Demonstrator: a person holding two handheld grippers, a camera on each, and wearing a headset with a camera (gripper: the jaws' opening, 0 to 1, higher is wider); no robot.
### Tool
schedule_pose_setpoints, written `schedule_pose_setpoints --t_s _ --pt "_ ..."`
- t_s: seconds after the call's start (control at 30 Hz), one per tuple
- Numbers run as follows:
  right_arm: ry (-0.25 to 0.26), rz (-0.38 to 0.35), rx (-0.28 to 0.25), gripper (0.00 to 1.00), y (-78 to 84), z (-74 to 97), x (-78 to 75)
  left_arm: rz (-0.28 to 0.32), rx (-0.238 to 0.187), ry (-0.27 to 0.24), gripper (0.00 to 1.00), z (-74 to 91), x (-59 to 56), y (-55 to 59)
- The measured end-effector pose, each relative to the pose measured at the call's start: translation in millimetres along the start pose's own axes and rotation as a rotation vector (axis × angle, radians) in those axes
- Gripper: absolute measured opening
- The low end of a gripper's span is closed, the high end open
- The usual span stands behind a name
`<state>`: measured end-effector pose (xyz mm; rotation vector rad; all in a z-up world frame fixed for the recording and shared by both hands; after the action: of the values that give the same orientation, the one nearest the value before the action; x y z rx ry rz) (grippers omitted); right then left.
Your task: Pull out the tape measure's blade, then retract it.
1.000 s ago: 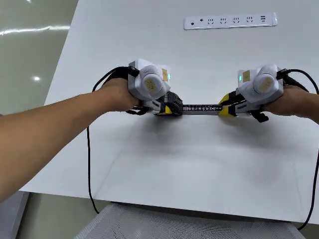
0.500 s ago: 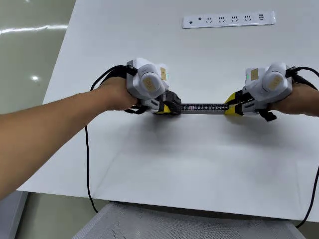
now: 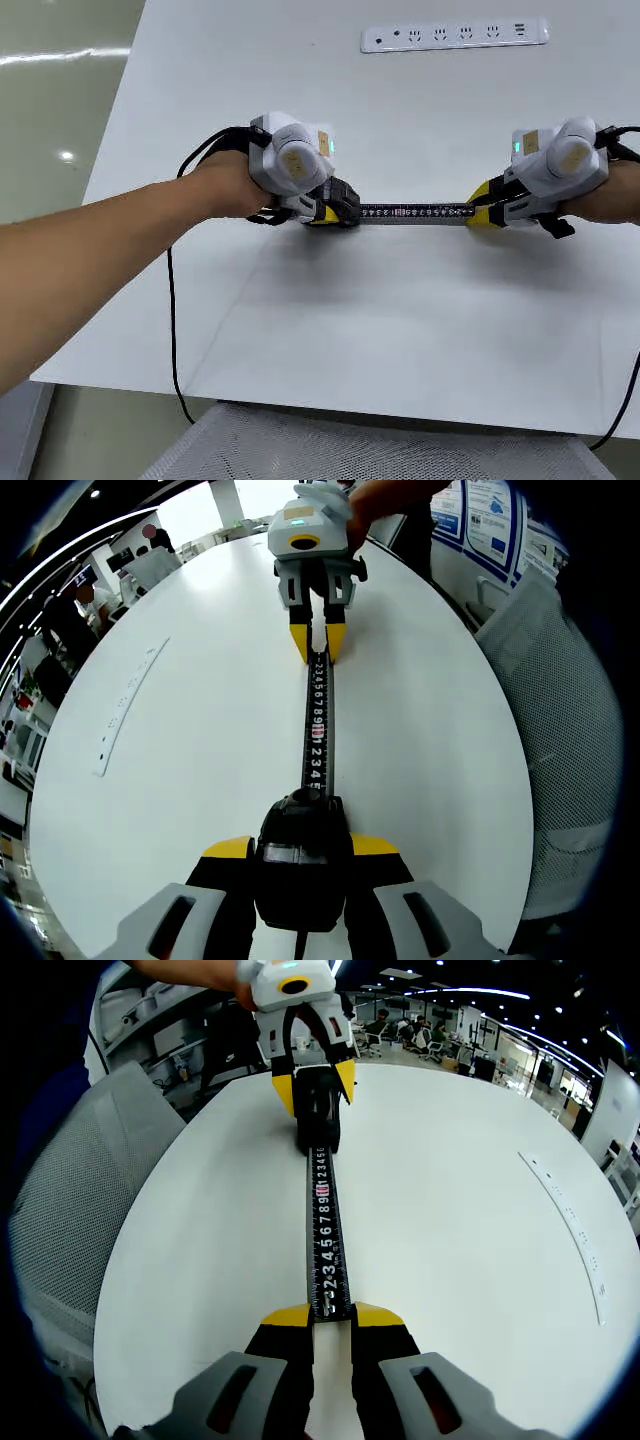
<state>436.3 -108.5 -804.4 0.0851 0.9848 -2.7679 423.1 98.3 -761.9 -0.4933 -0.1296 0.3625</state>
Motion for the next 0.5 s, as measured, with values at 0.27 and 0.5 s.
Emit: schedule_pose_setpoints --t_s 0.27,0.5 --pt "-0.004 0.003 0.014 0.09 9.0 6.3 2.8 0.003 -0.002 -0.001 0.3 -0.7 0.3 0.0" --pt "-0.005 0.002 0.024 0.09 17.8 14.9 6.5 0.004 0.0 0.001 0.3 -0.6 0.2 -0.5"
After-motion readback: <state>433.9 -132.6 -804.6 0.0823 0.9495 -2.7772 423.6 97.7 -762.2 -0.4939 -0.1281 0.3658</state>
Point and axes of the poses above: the centre of the closed fingertips' face, and the gripper's own axes: z roughly backward along the fingers, x roughly to its left, y roughly out of its underside, the point moved 4 cm from there along z, roughly backward along the fingers, and after that the axes turned 13 degrees about z, right-handed, at the moved point
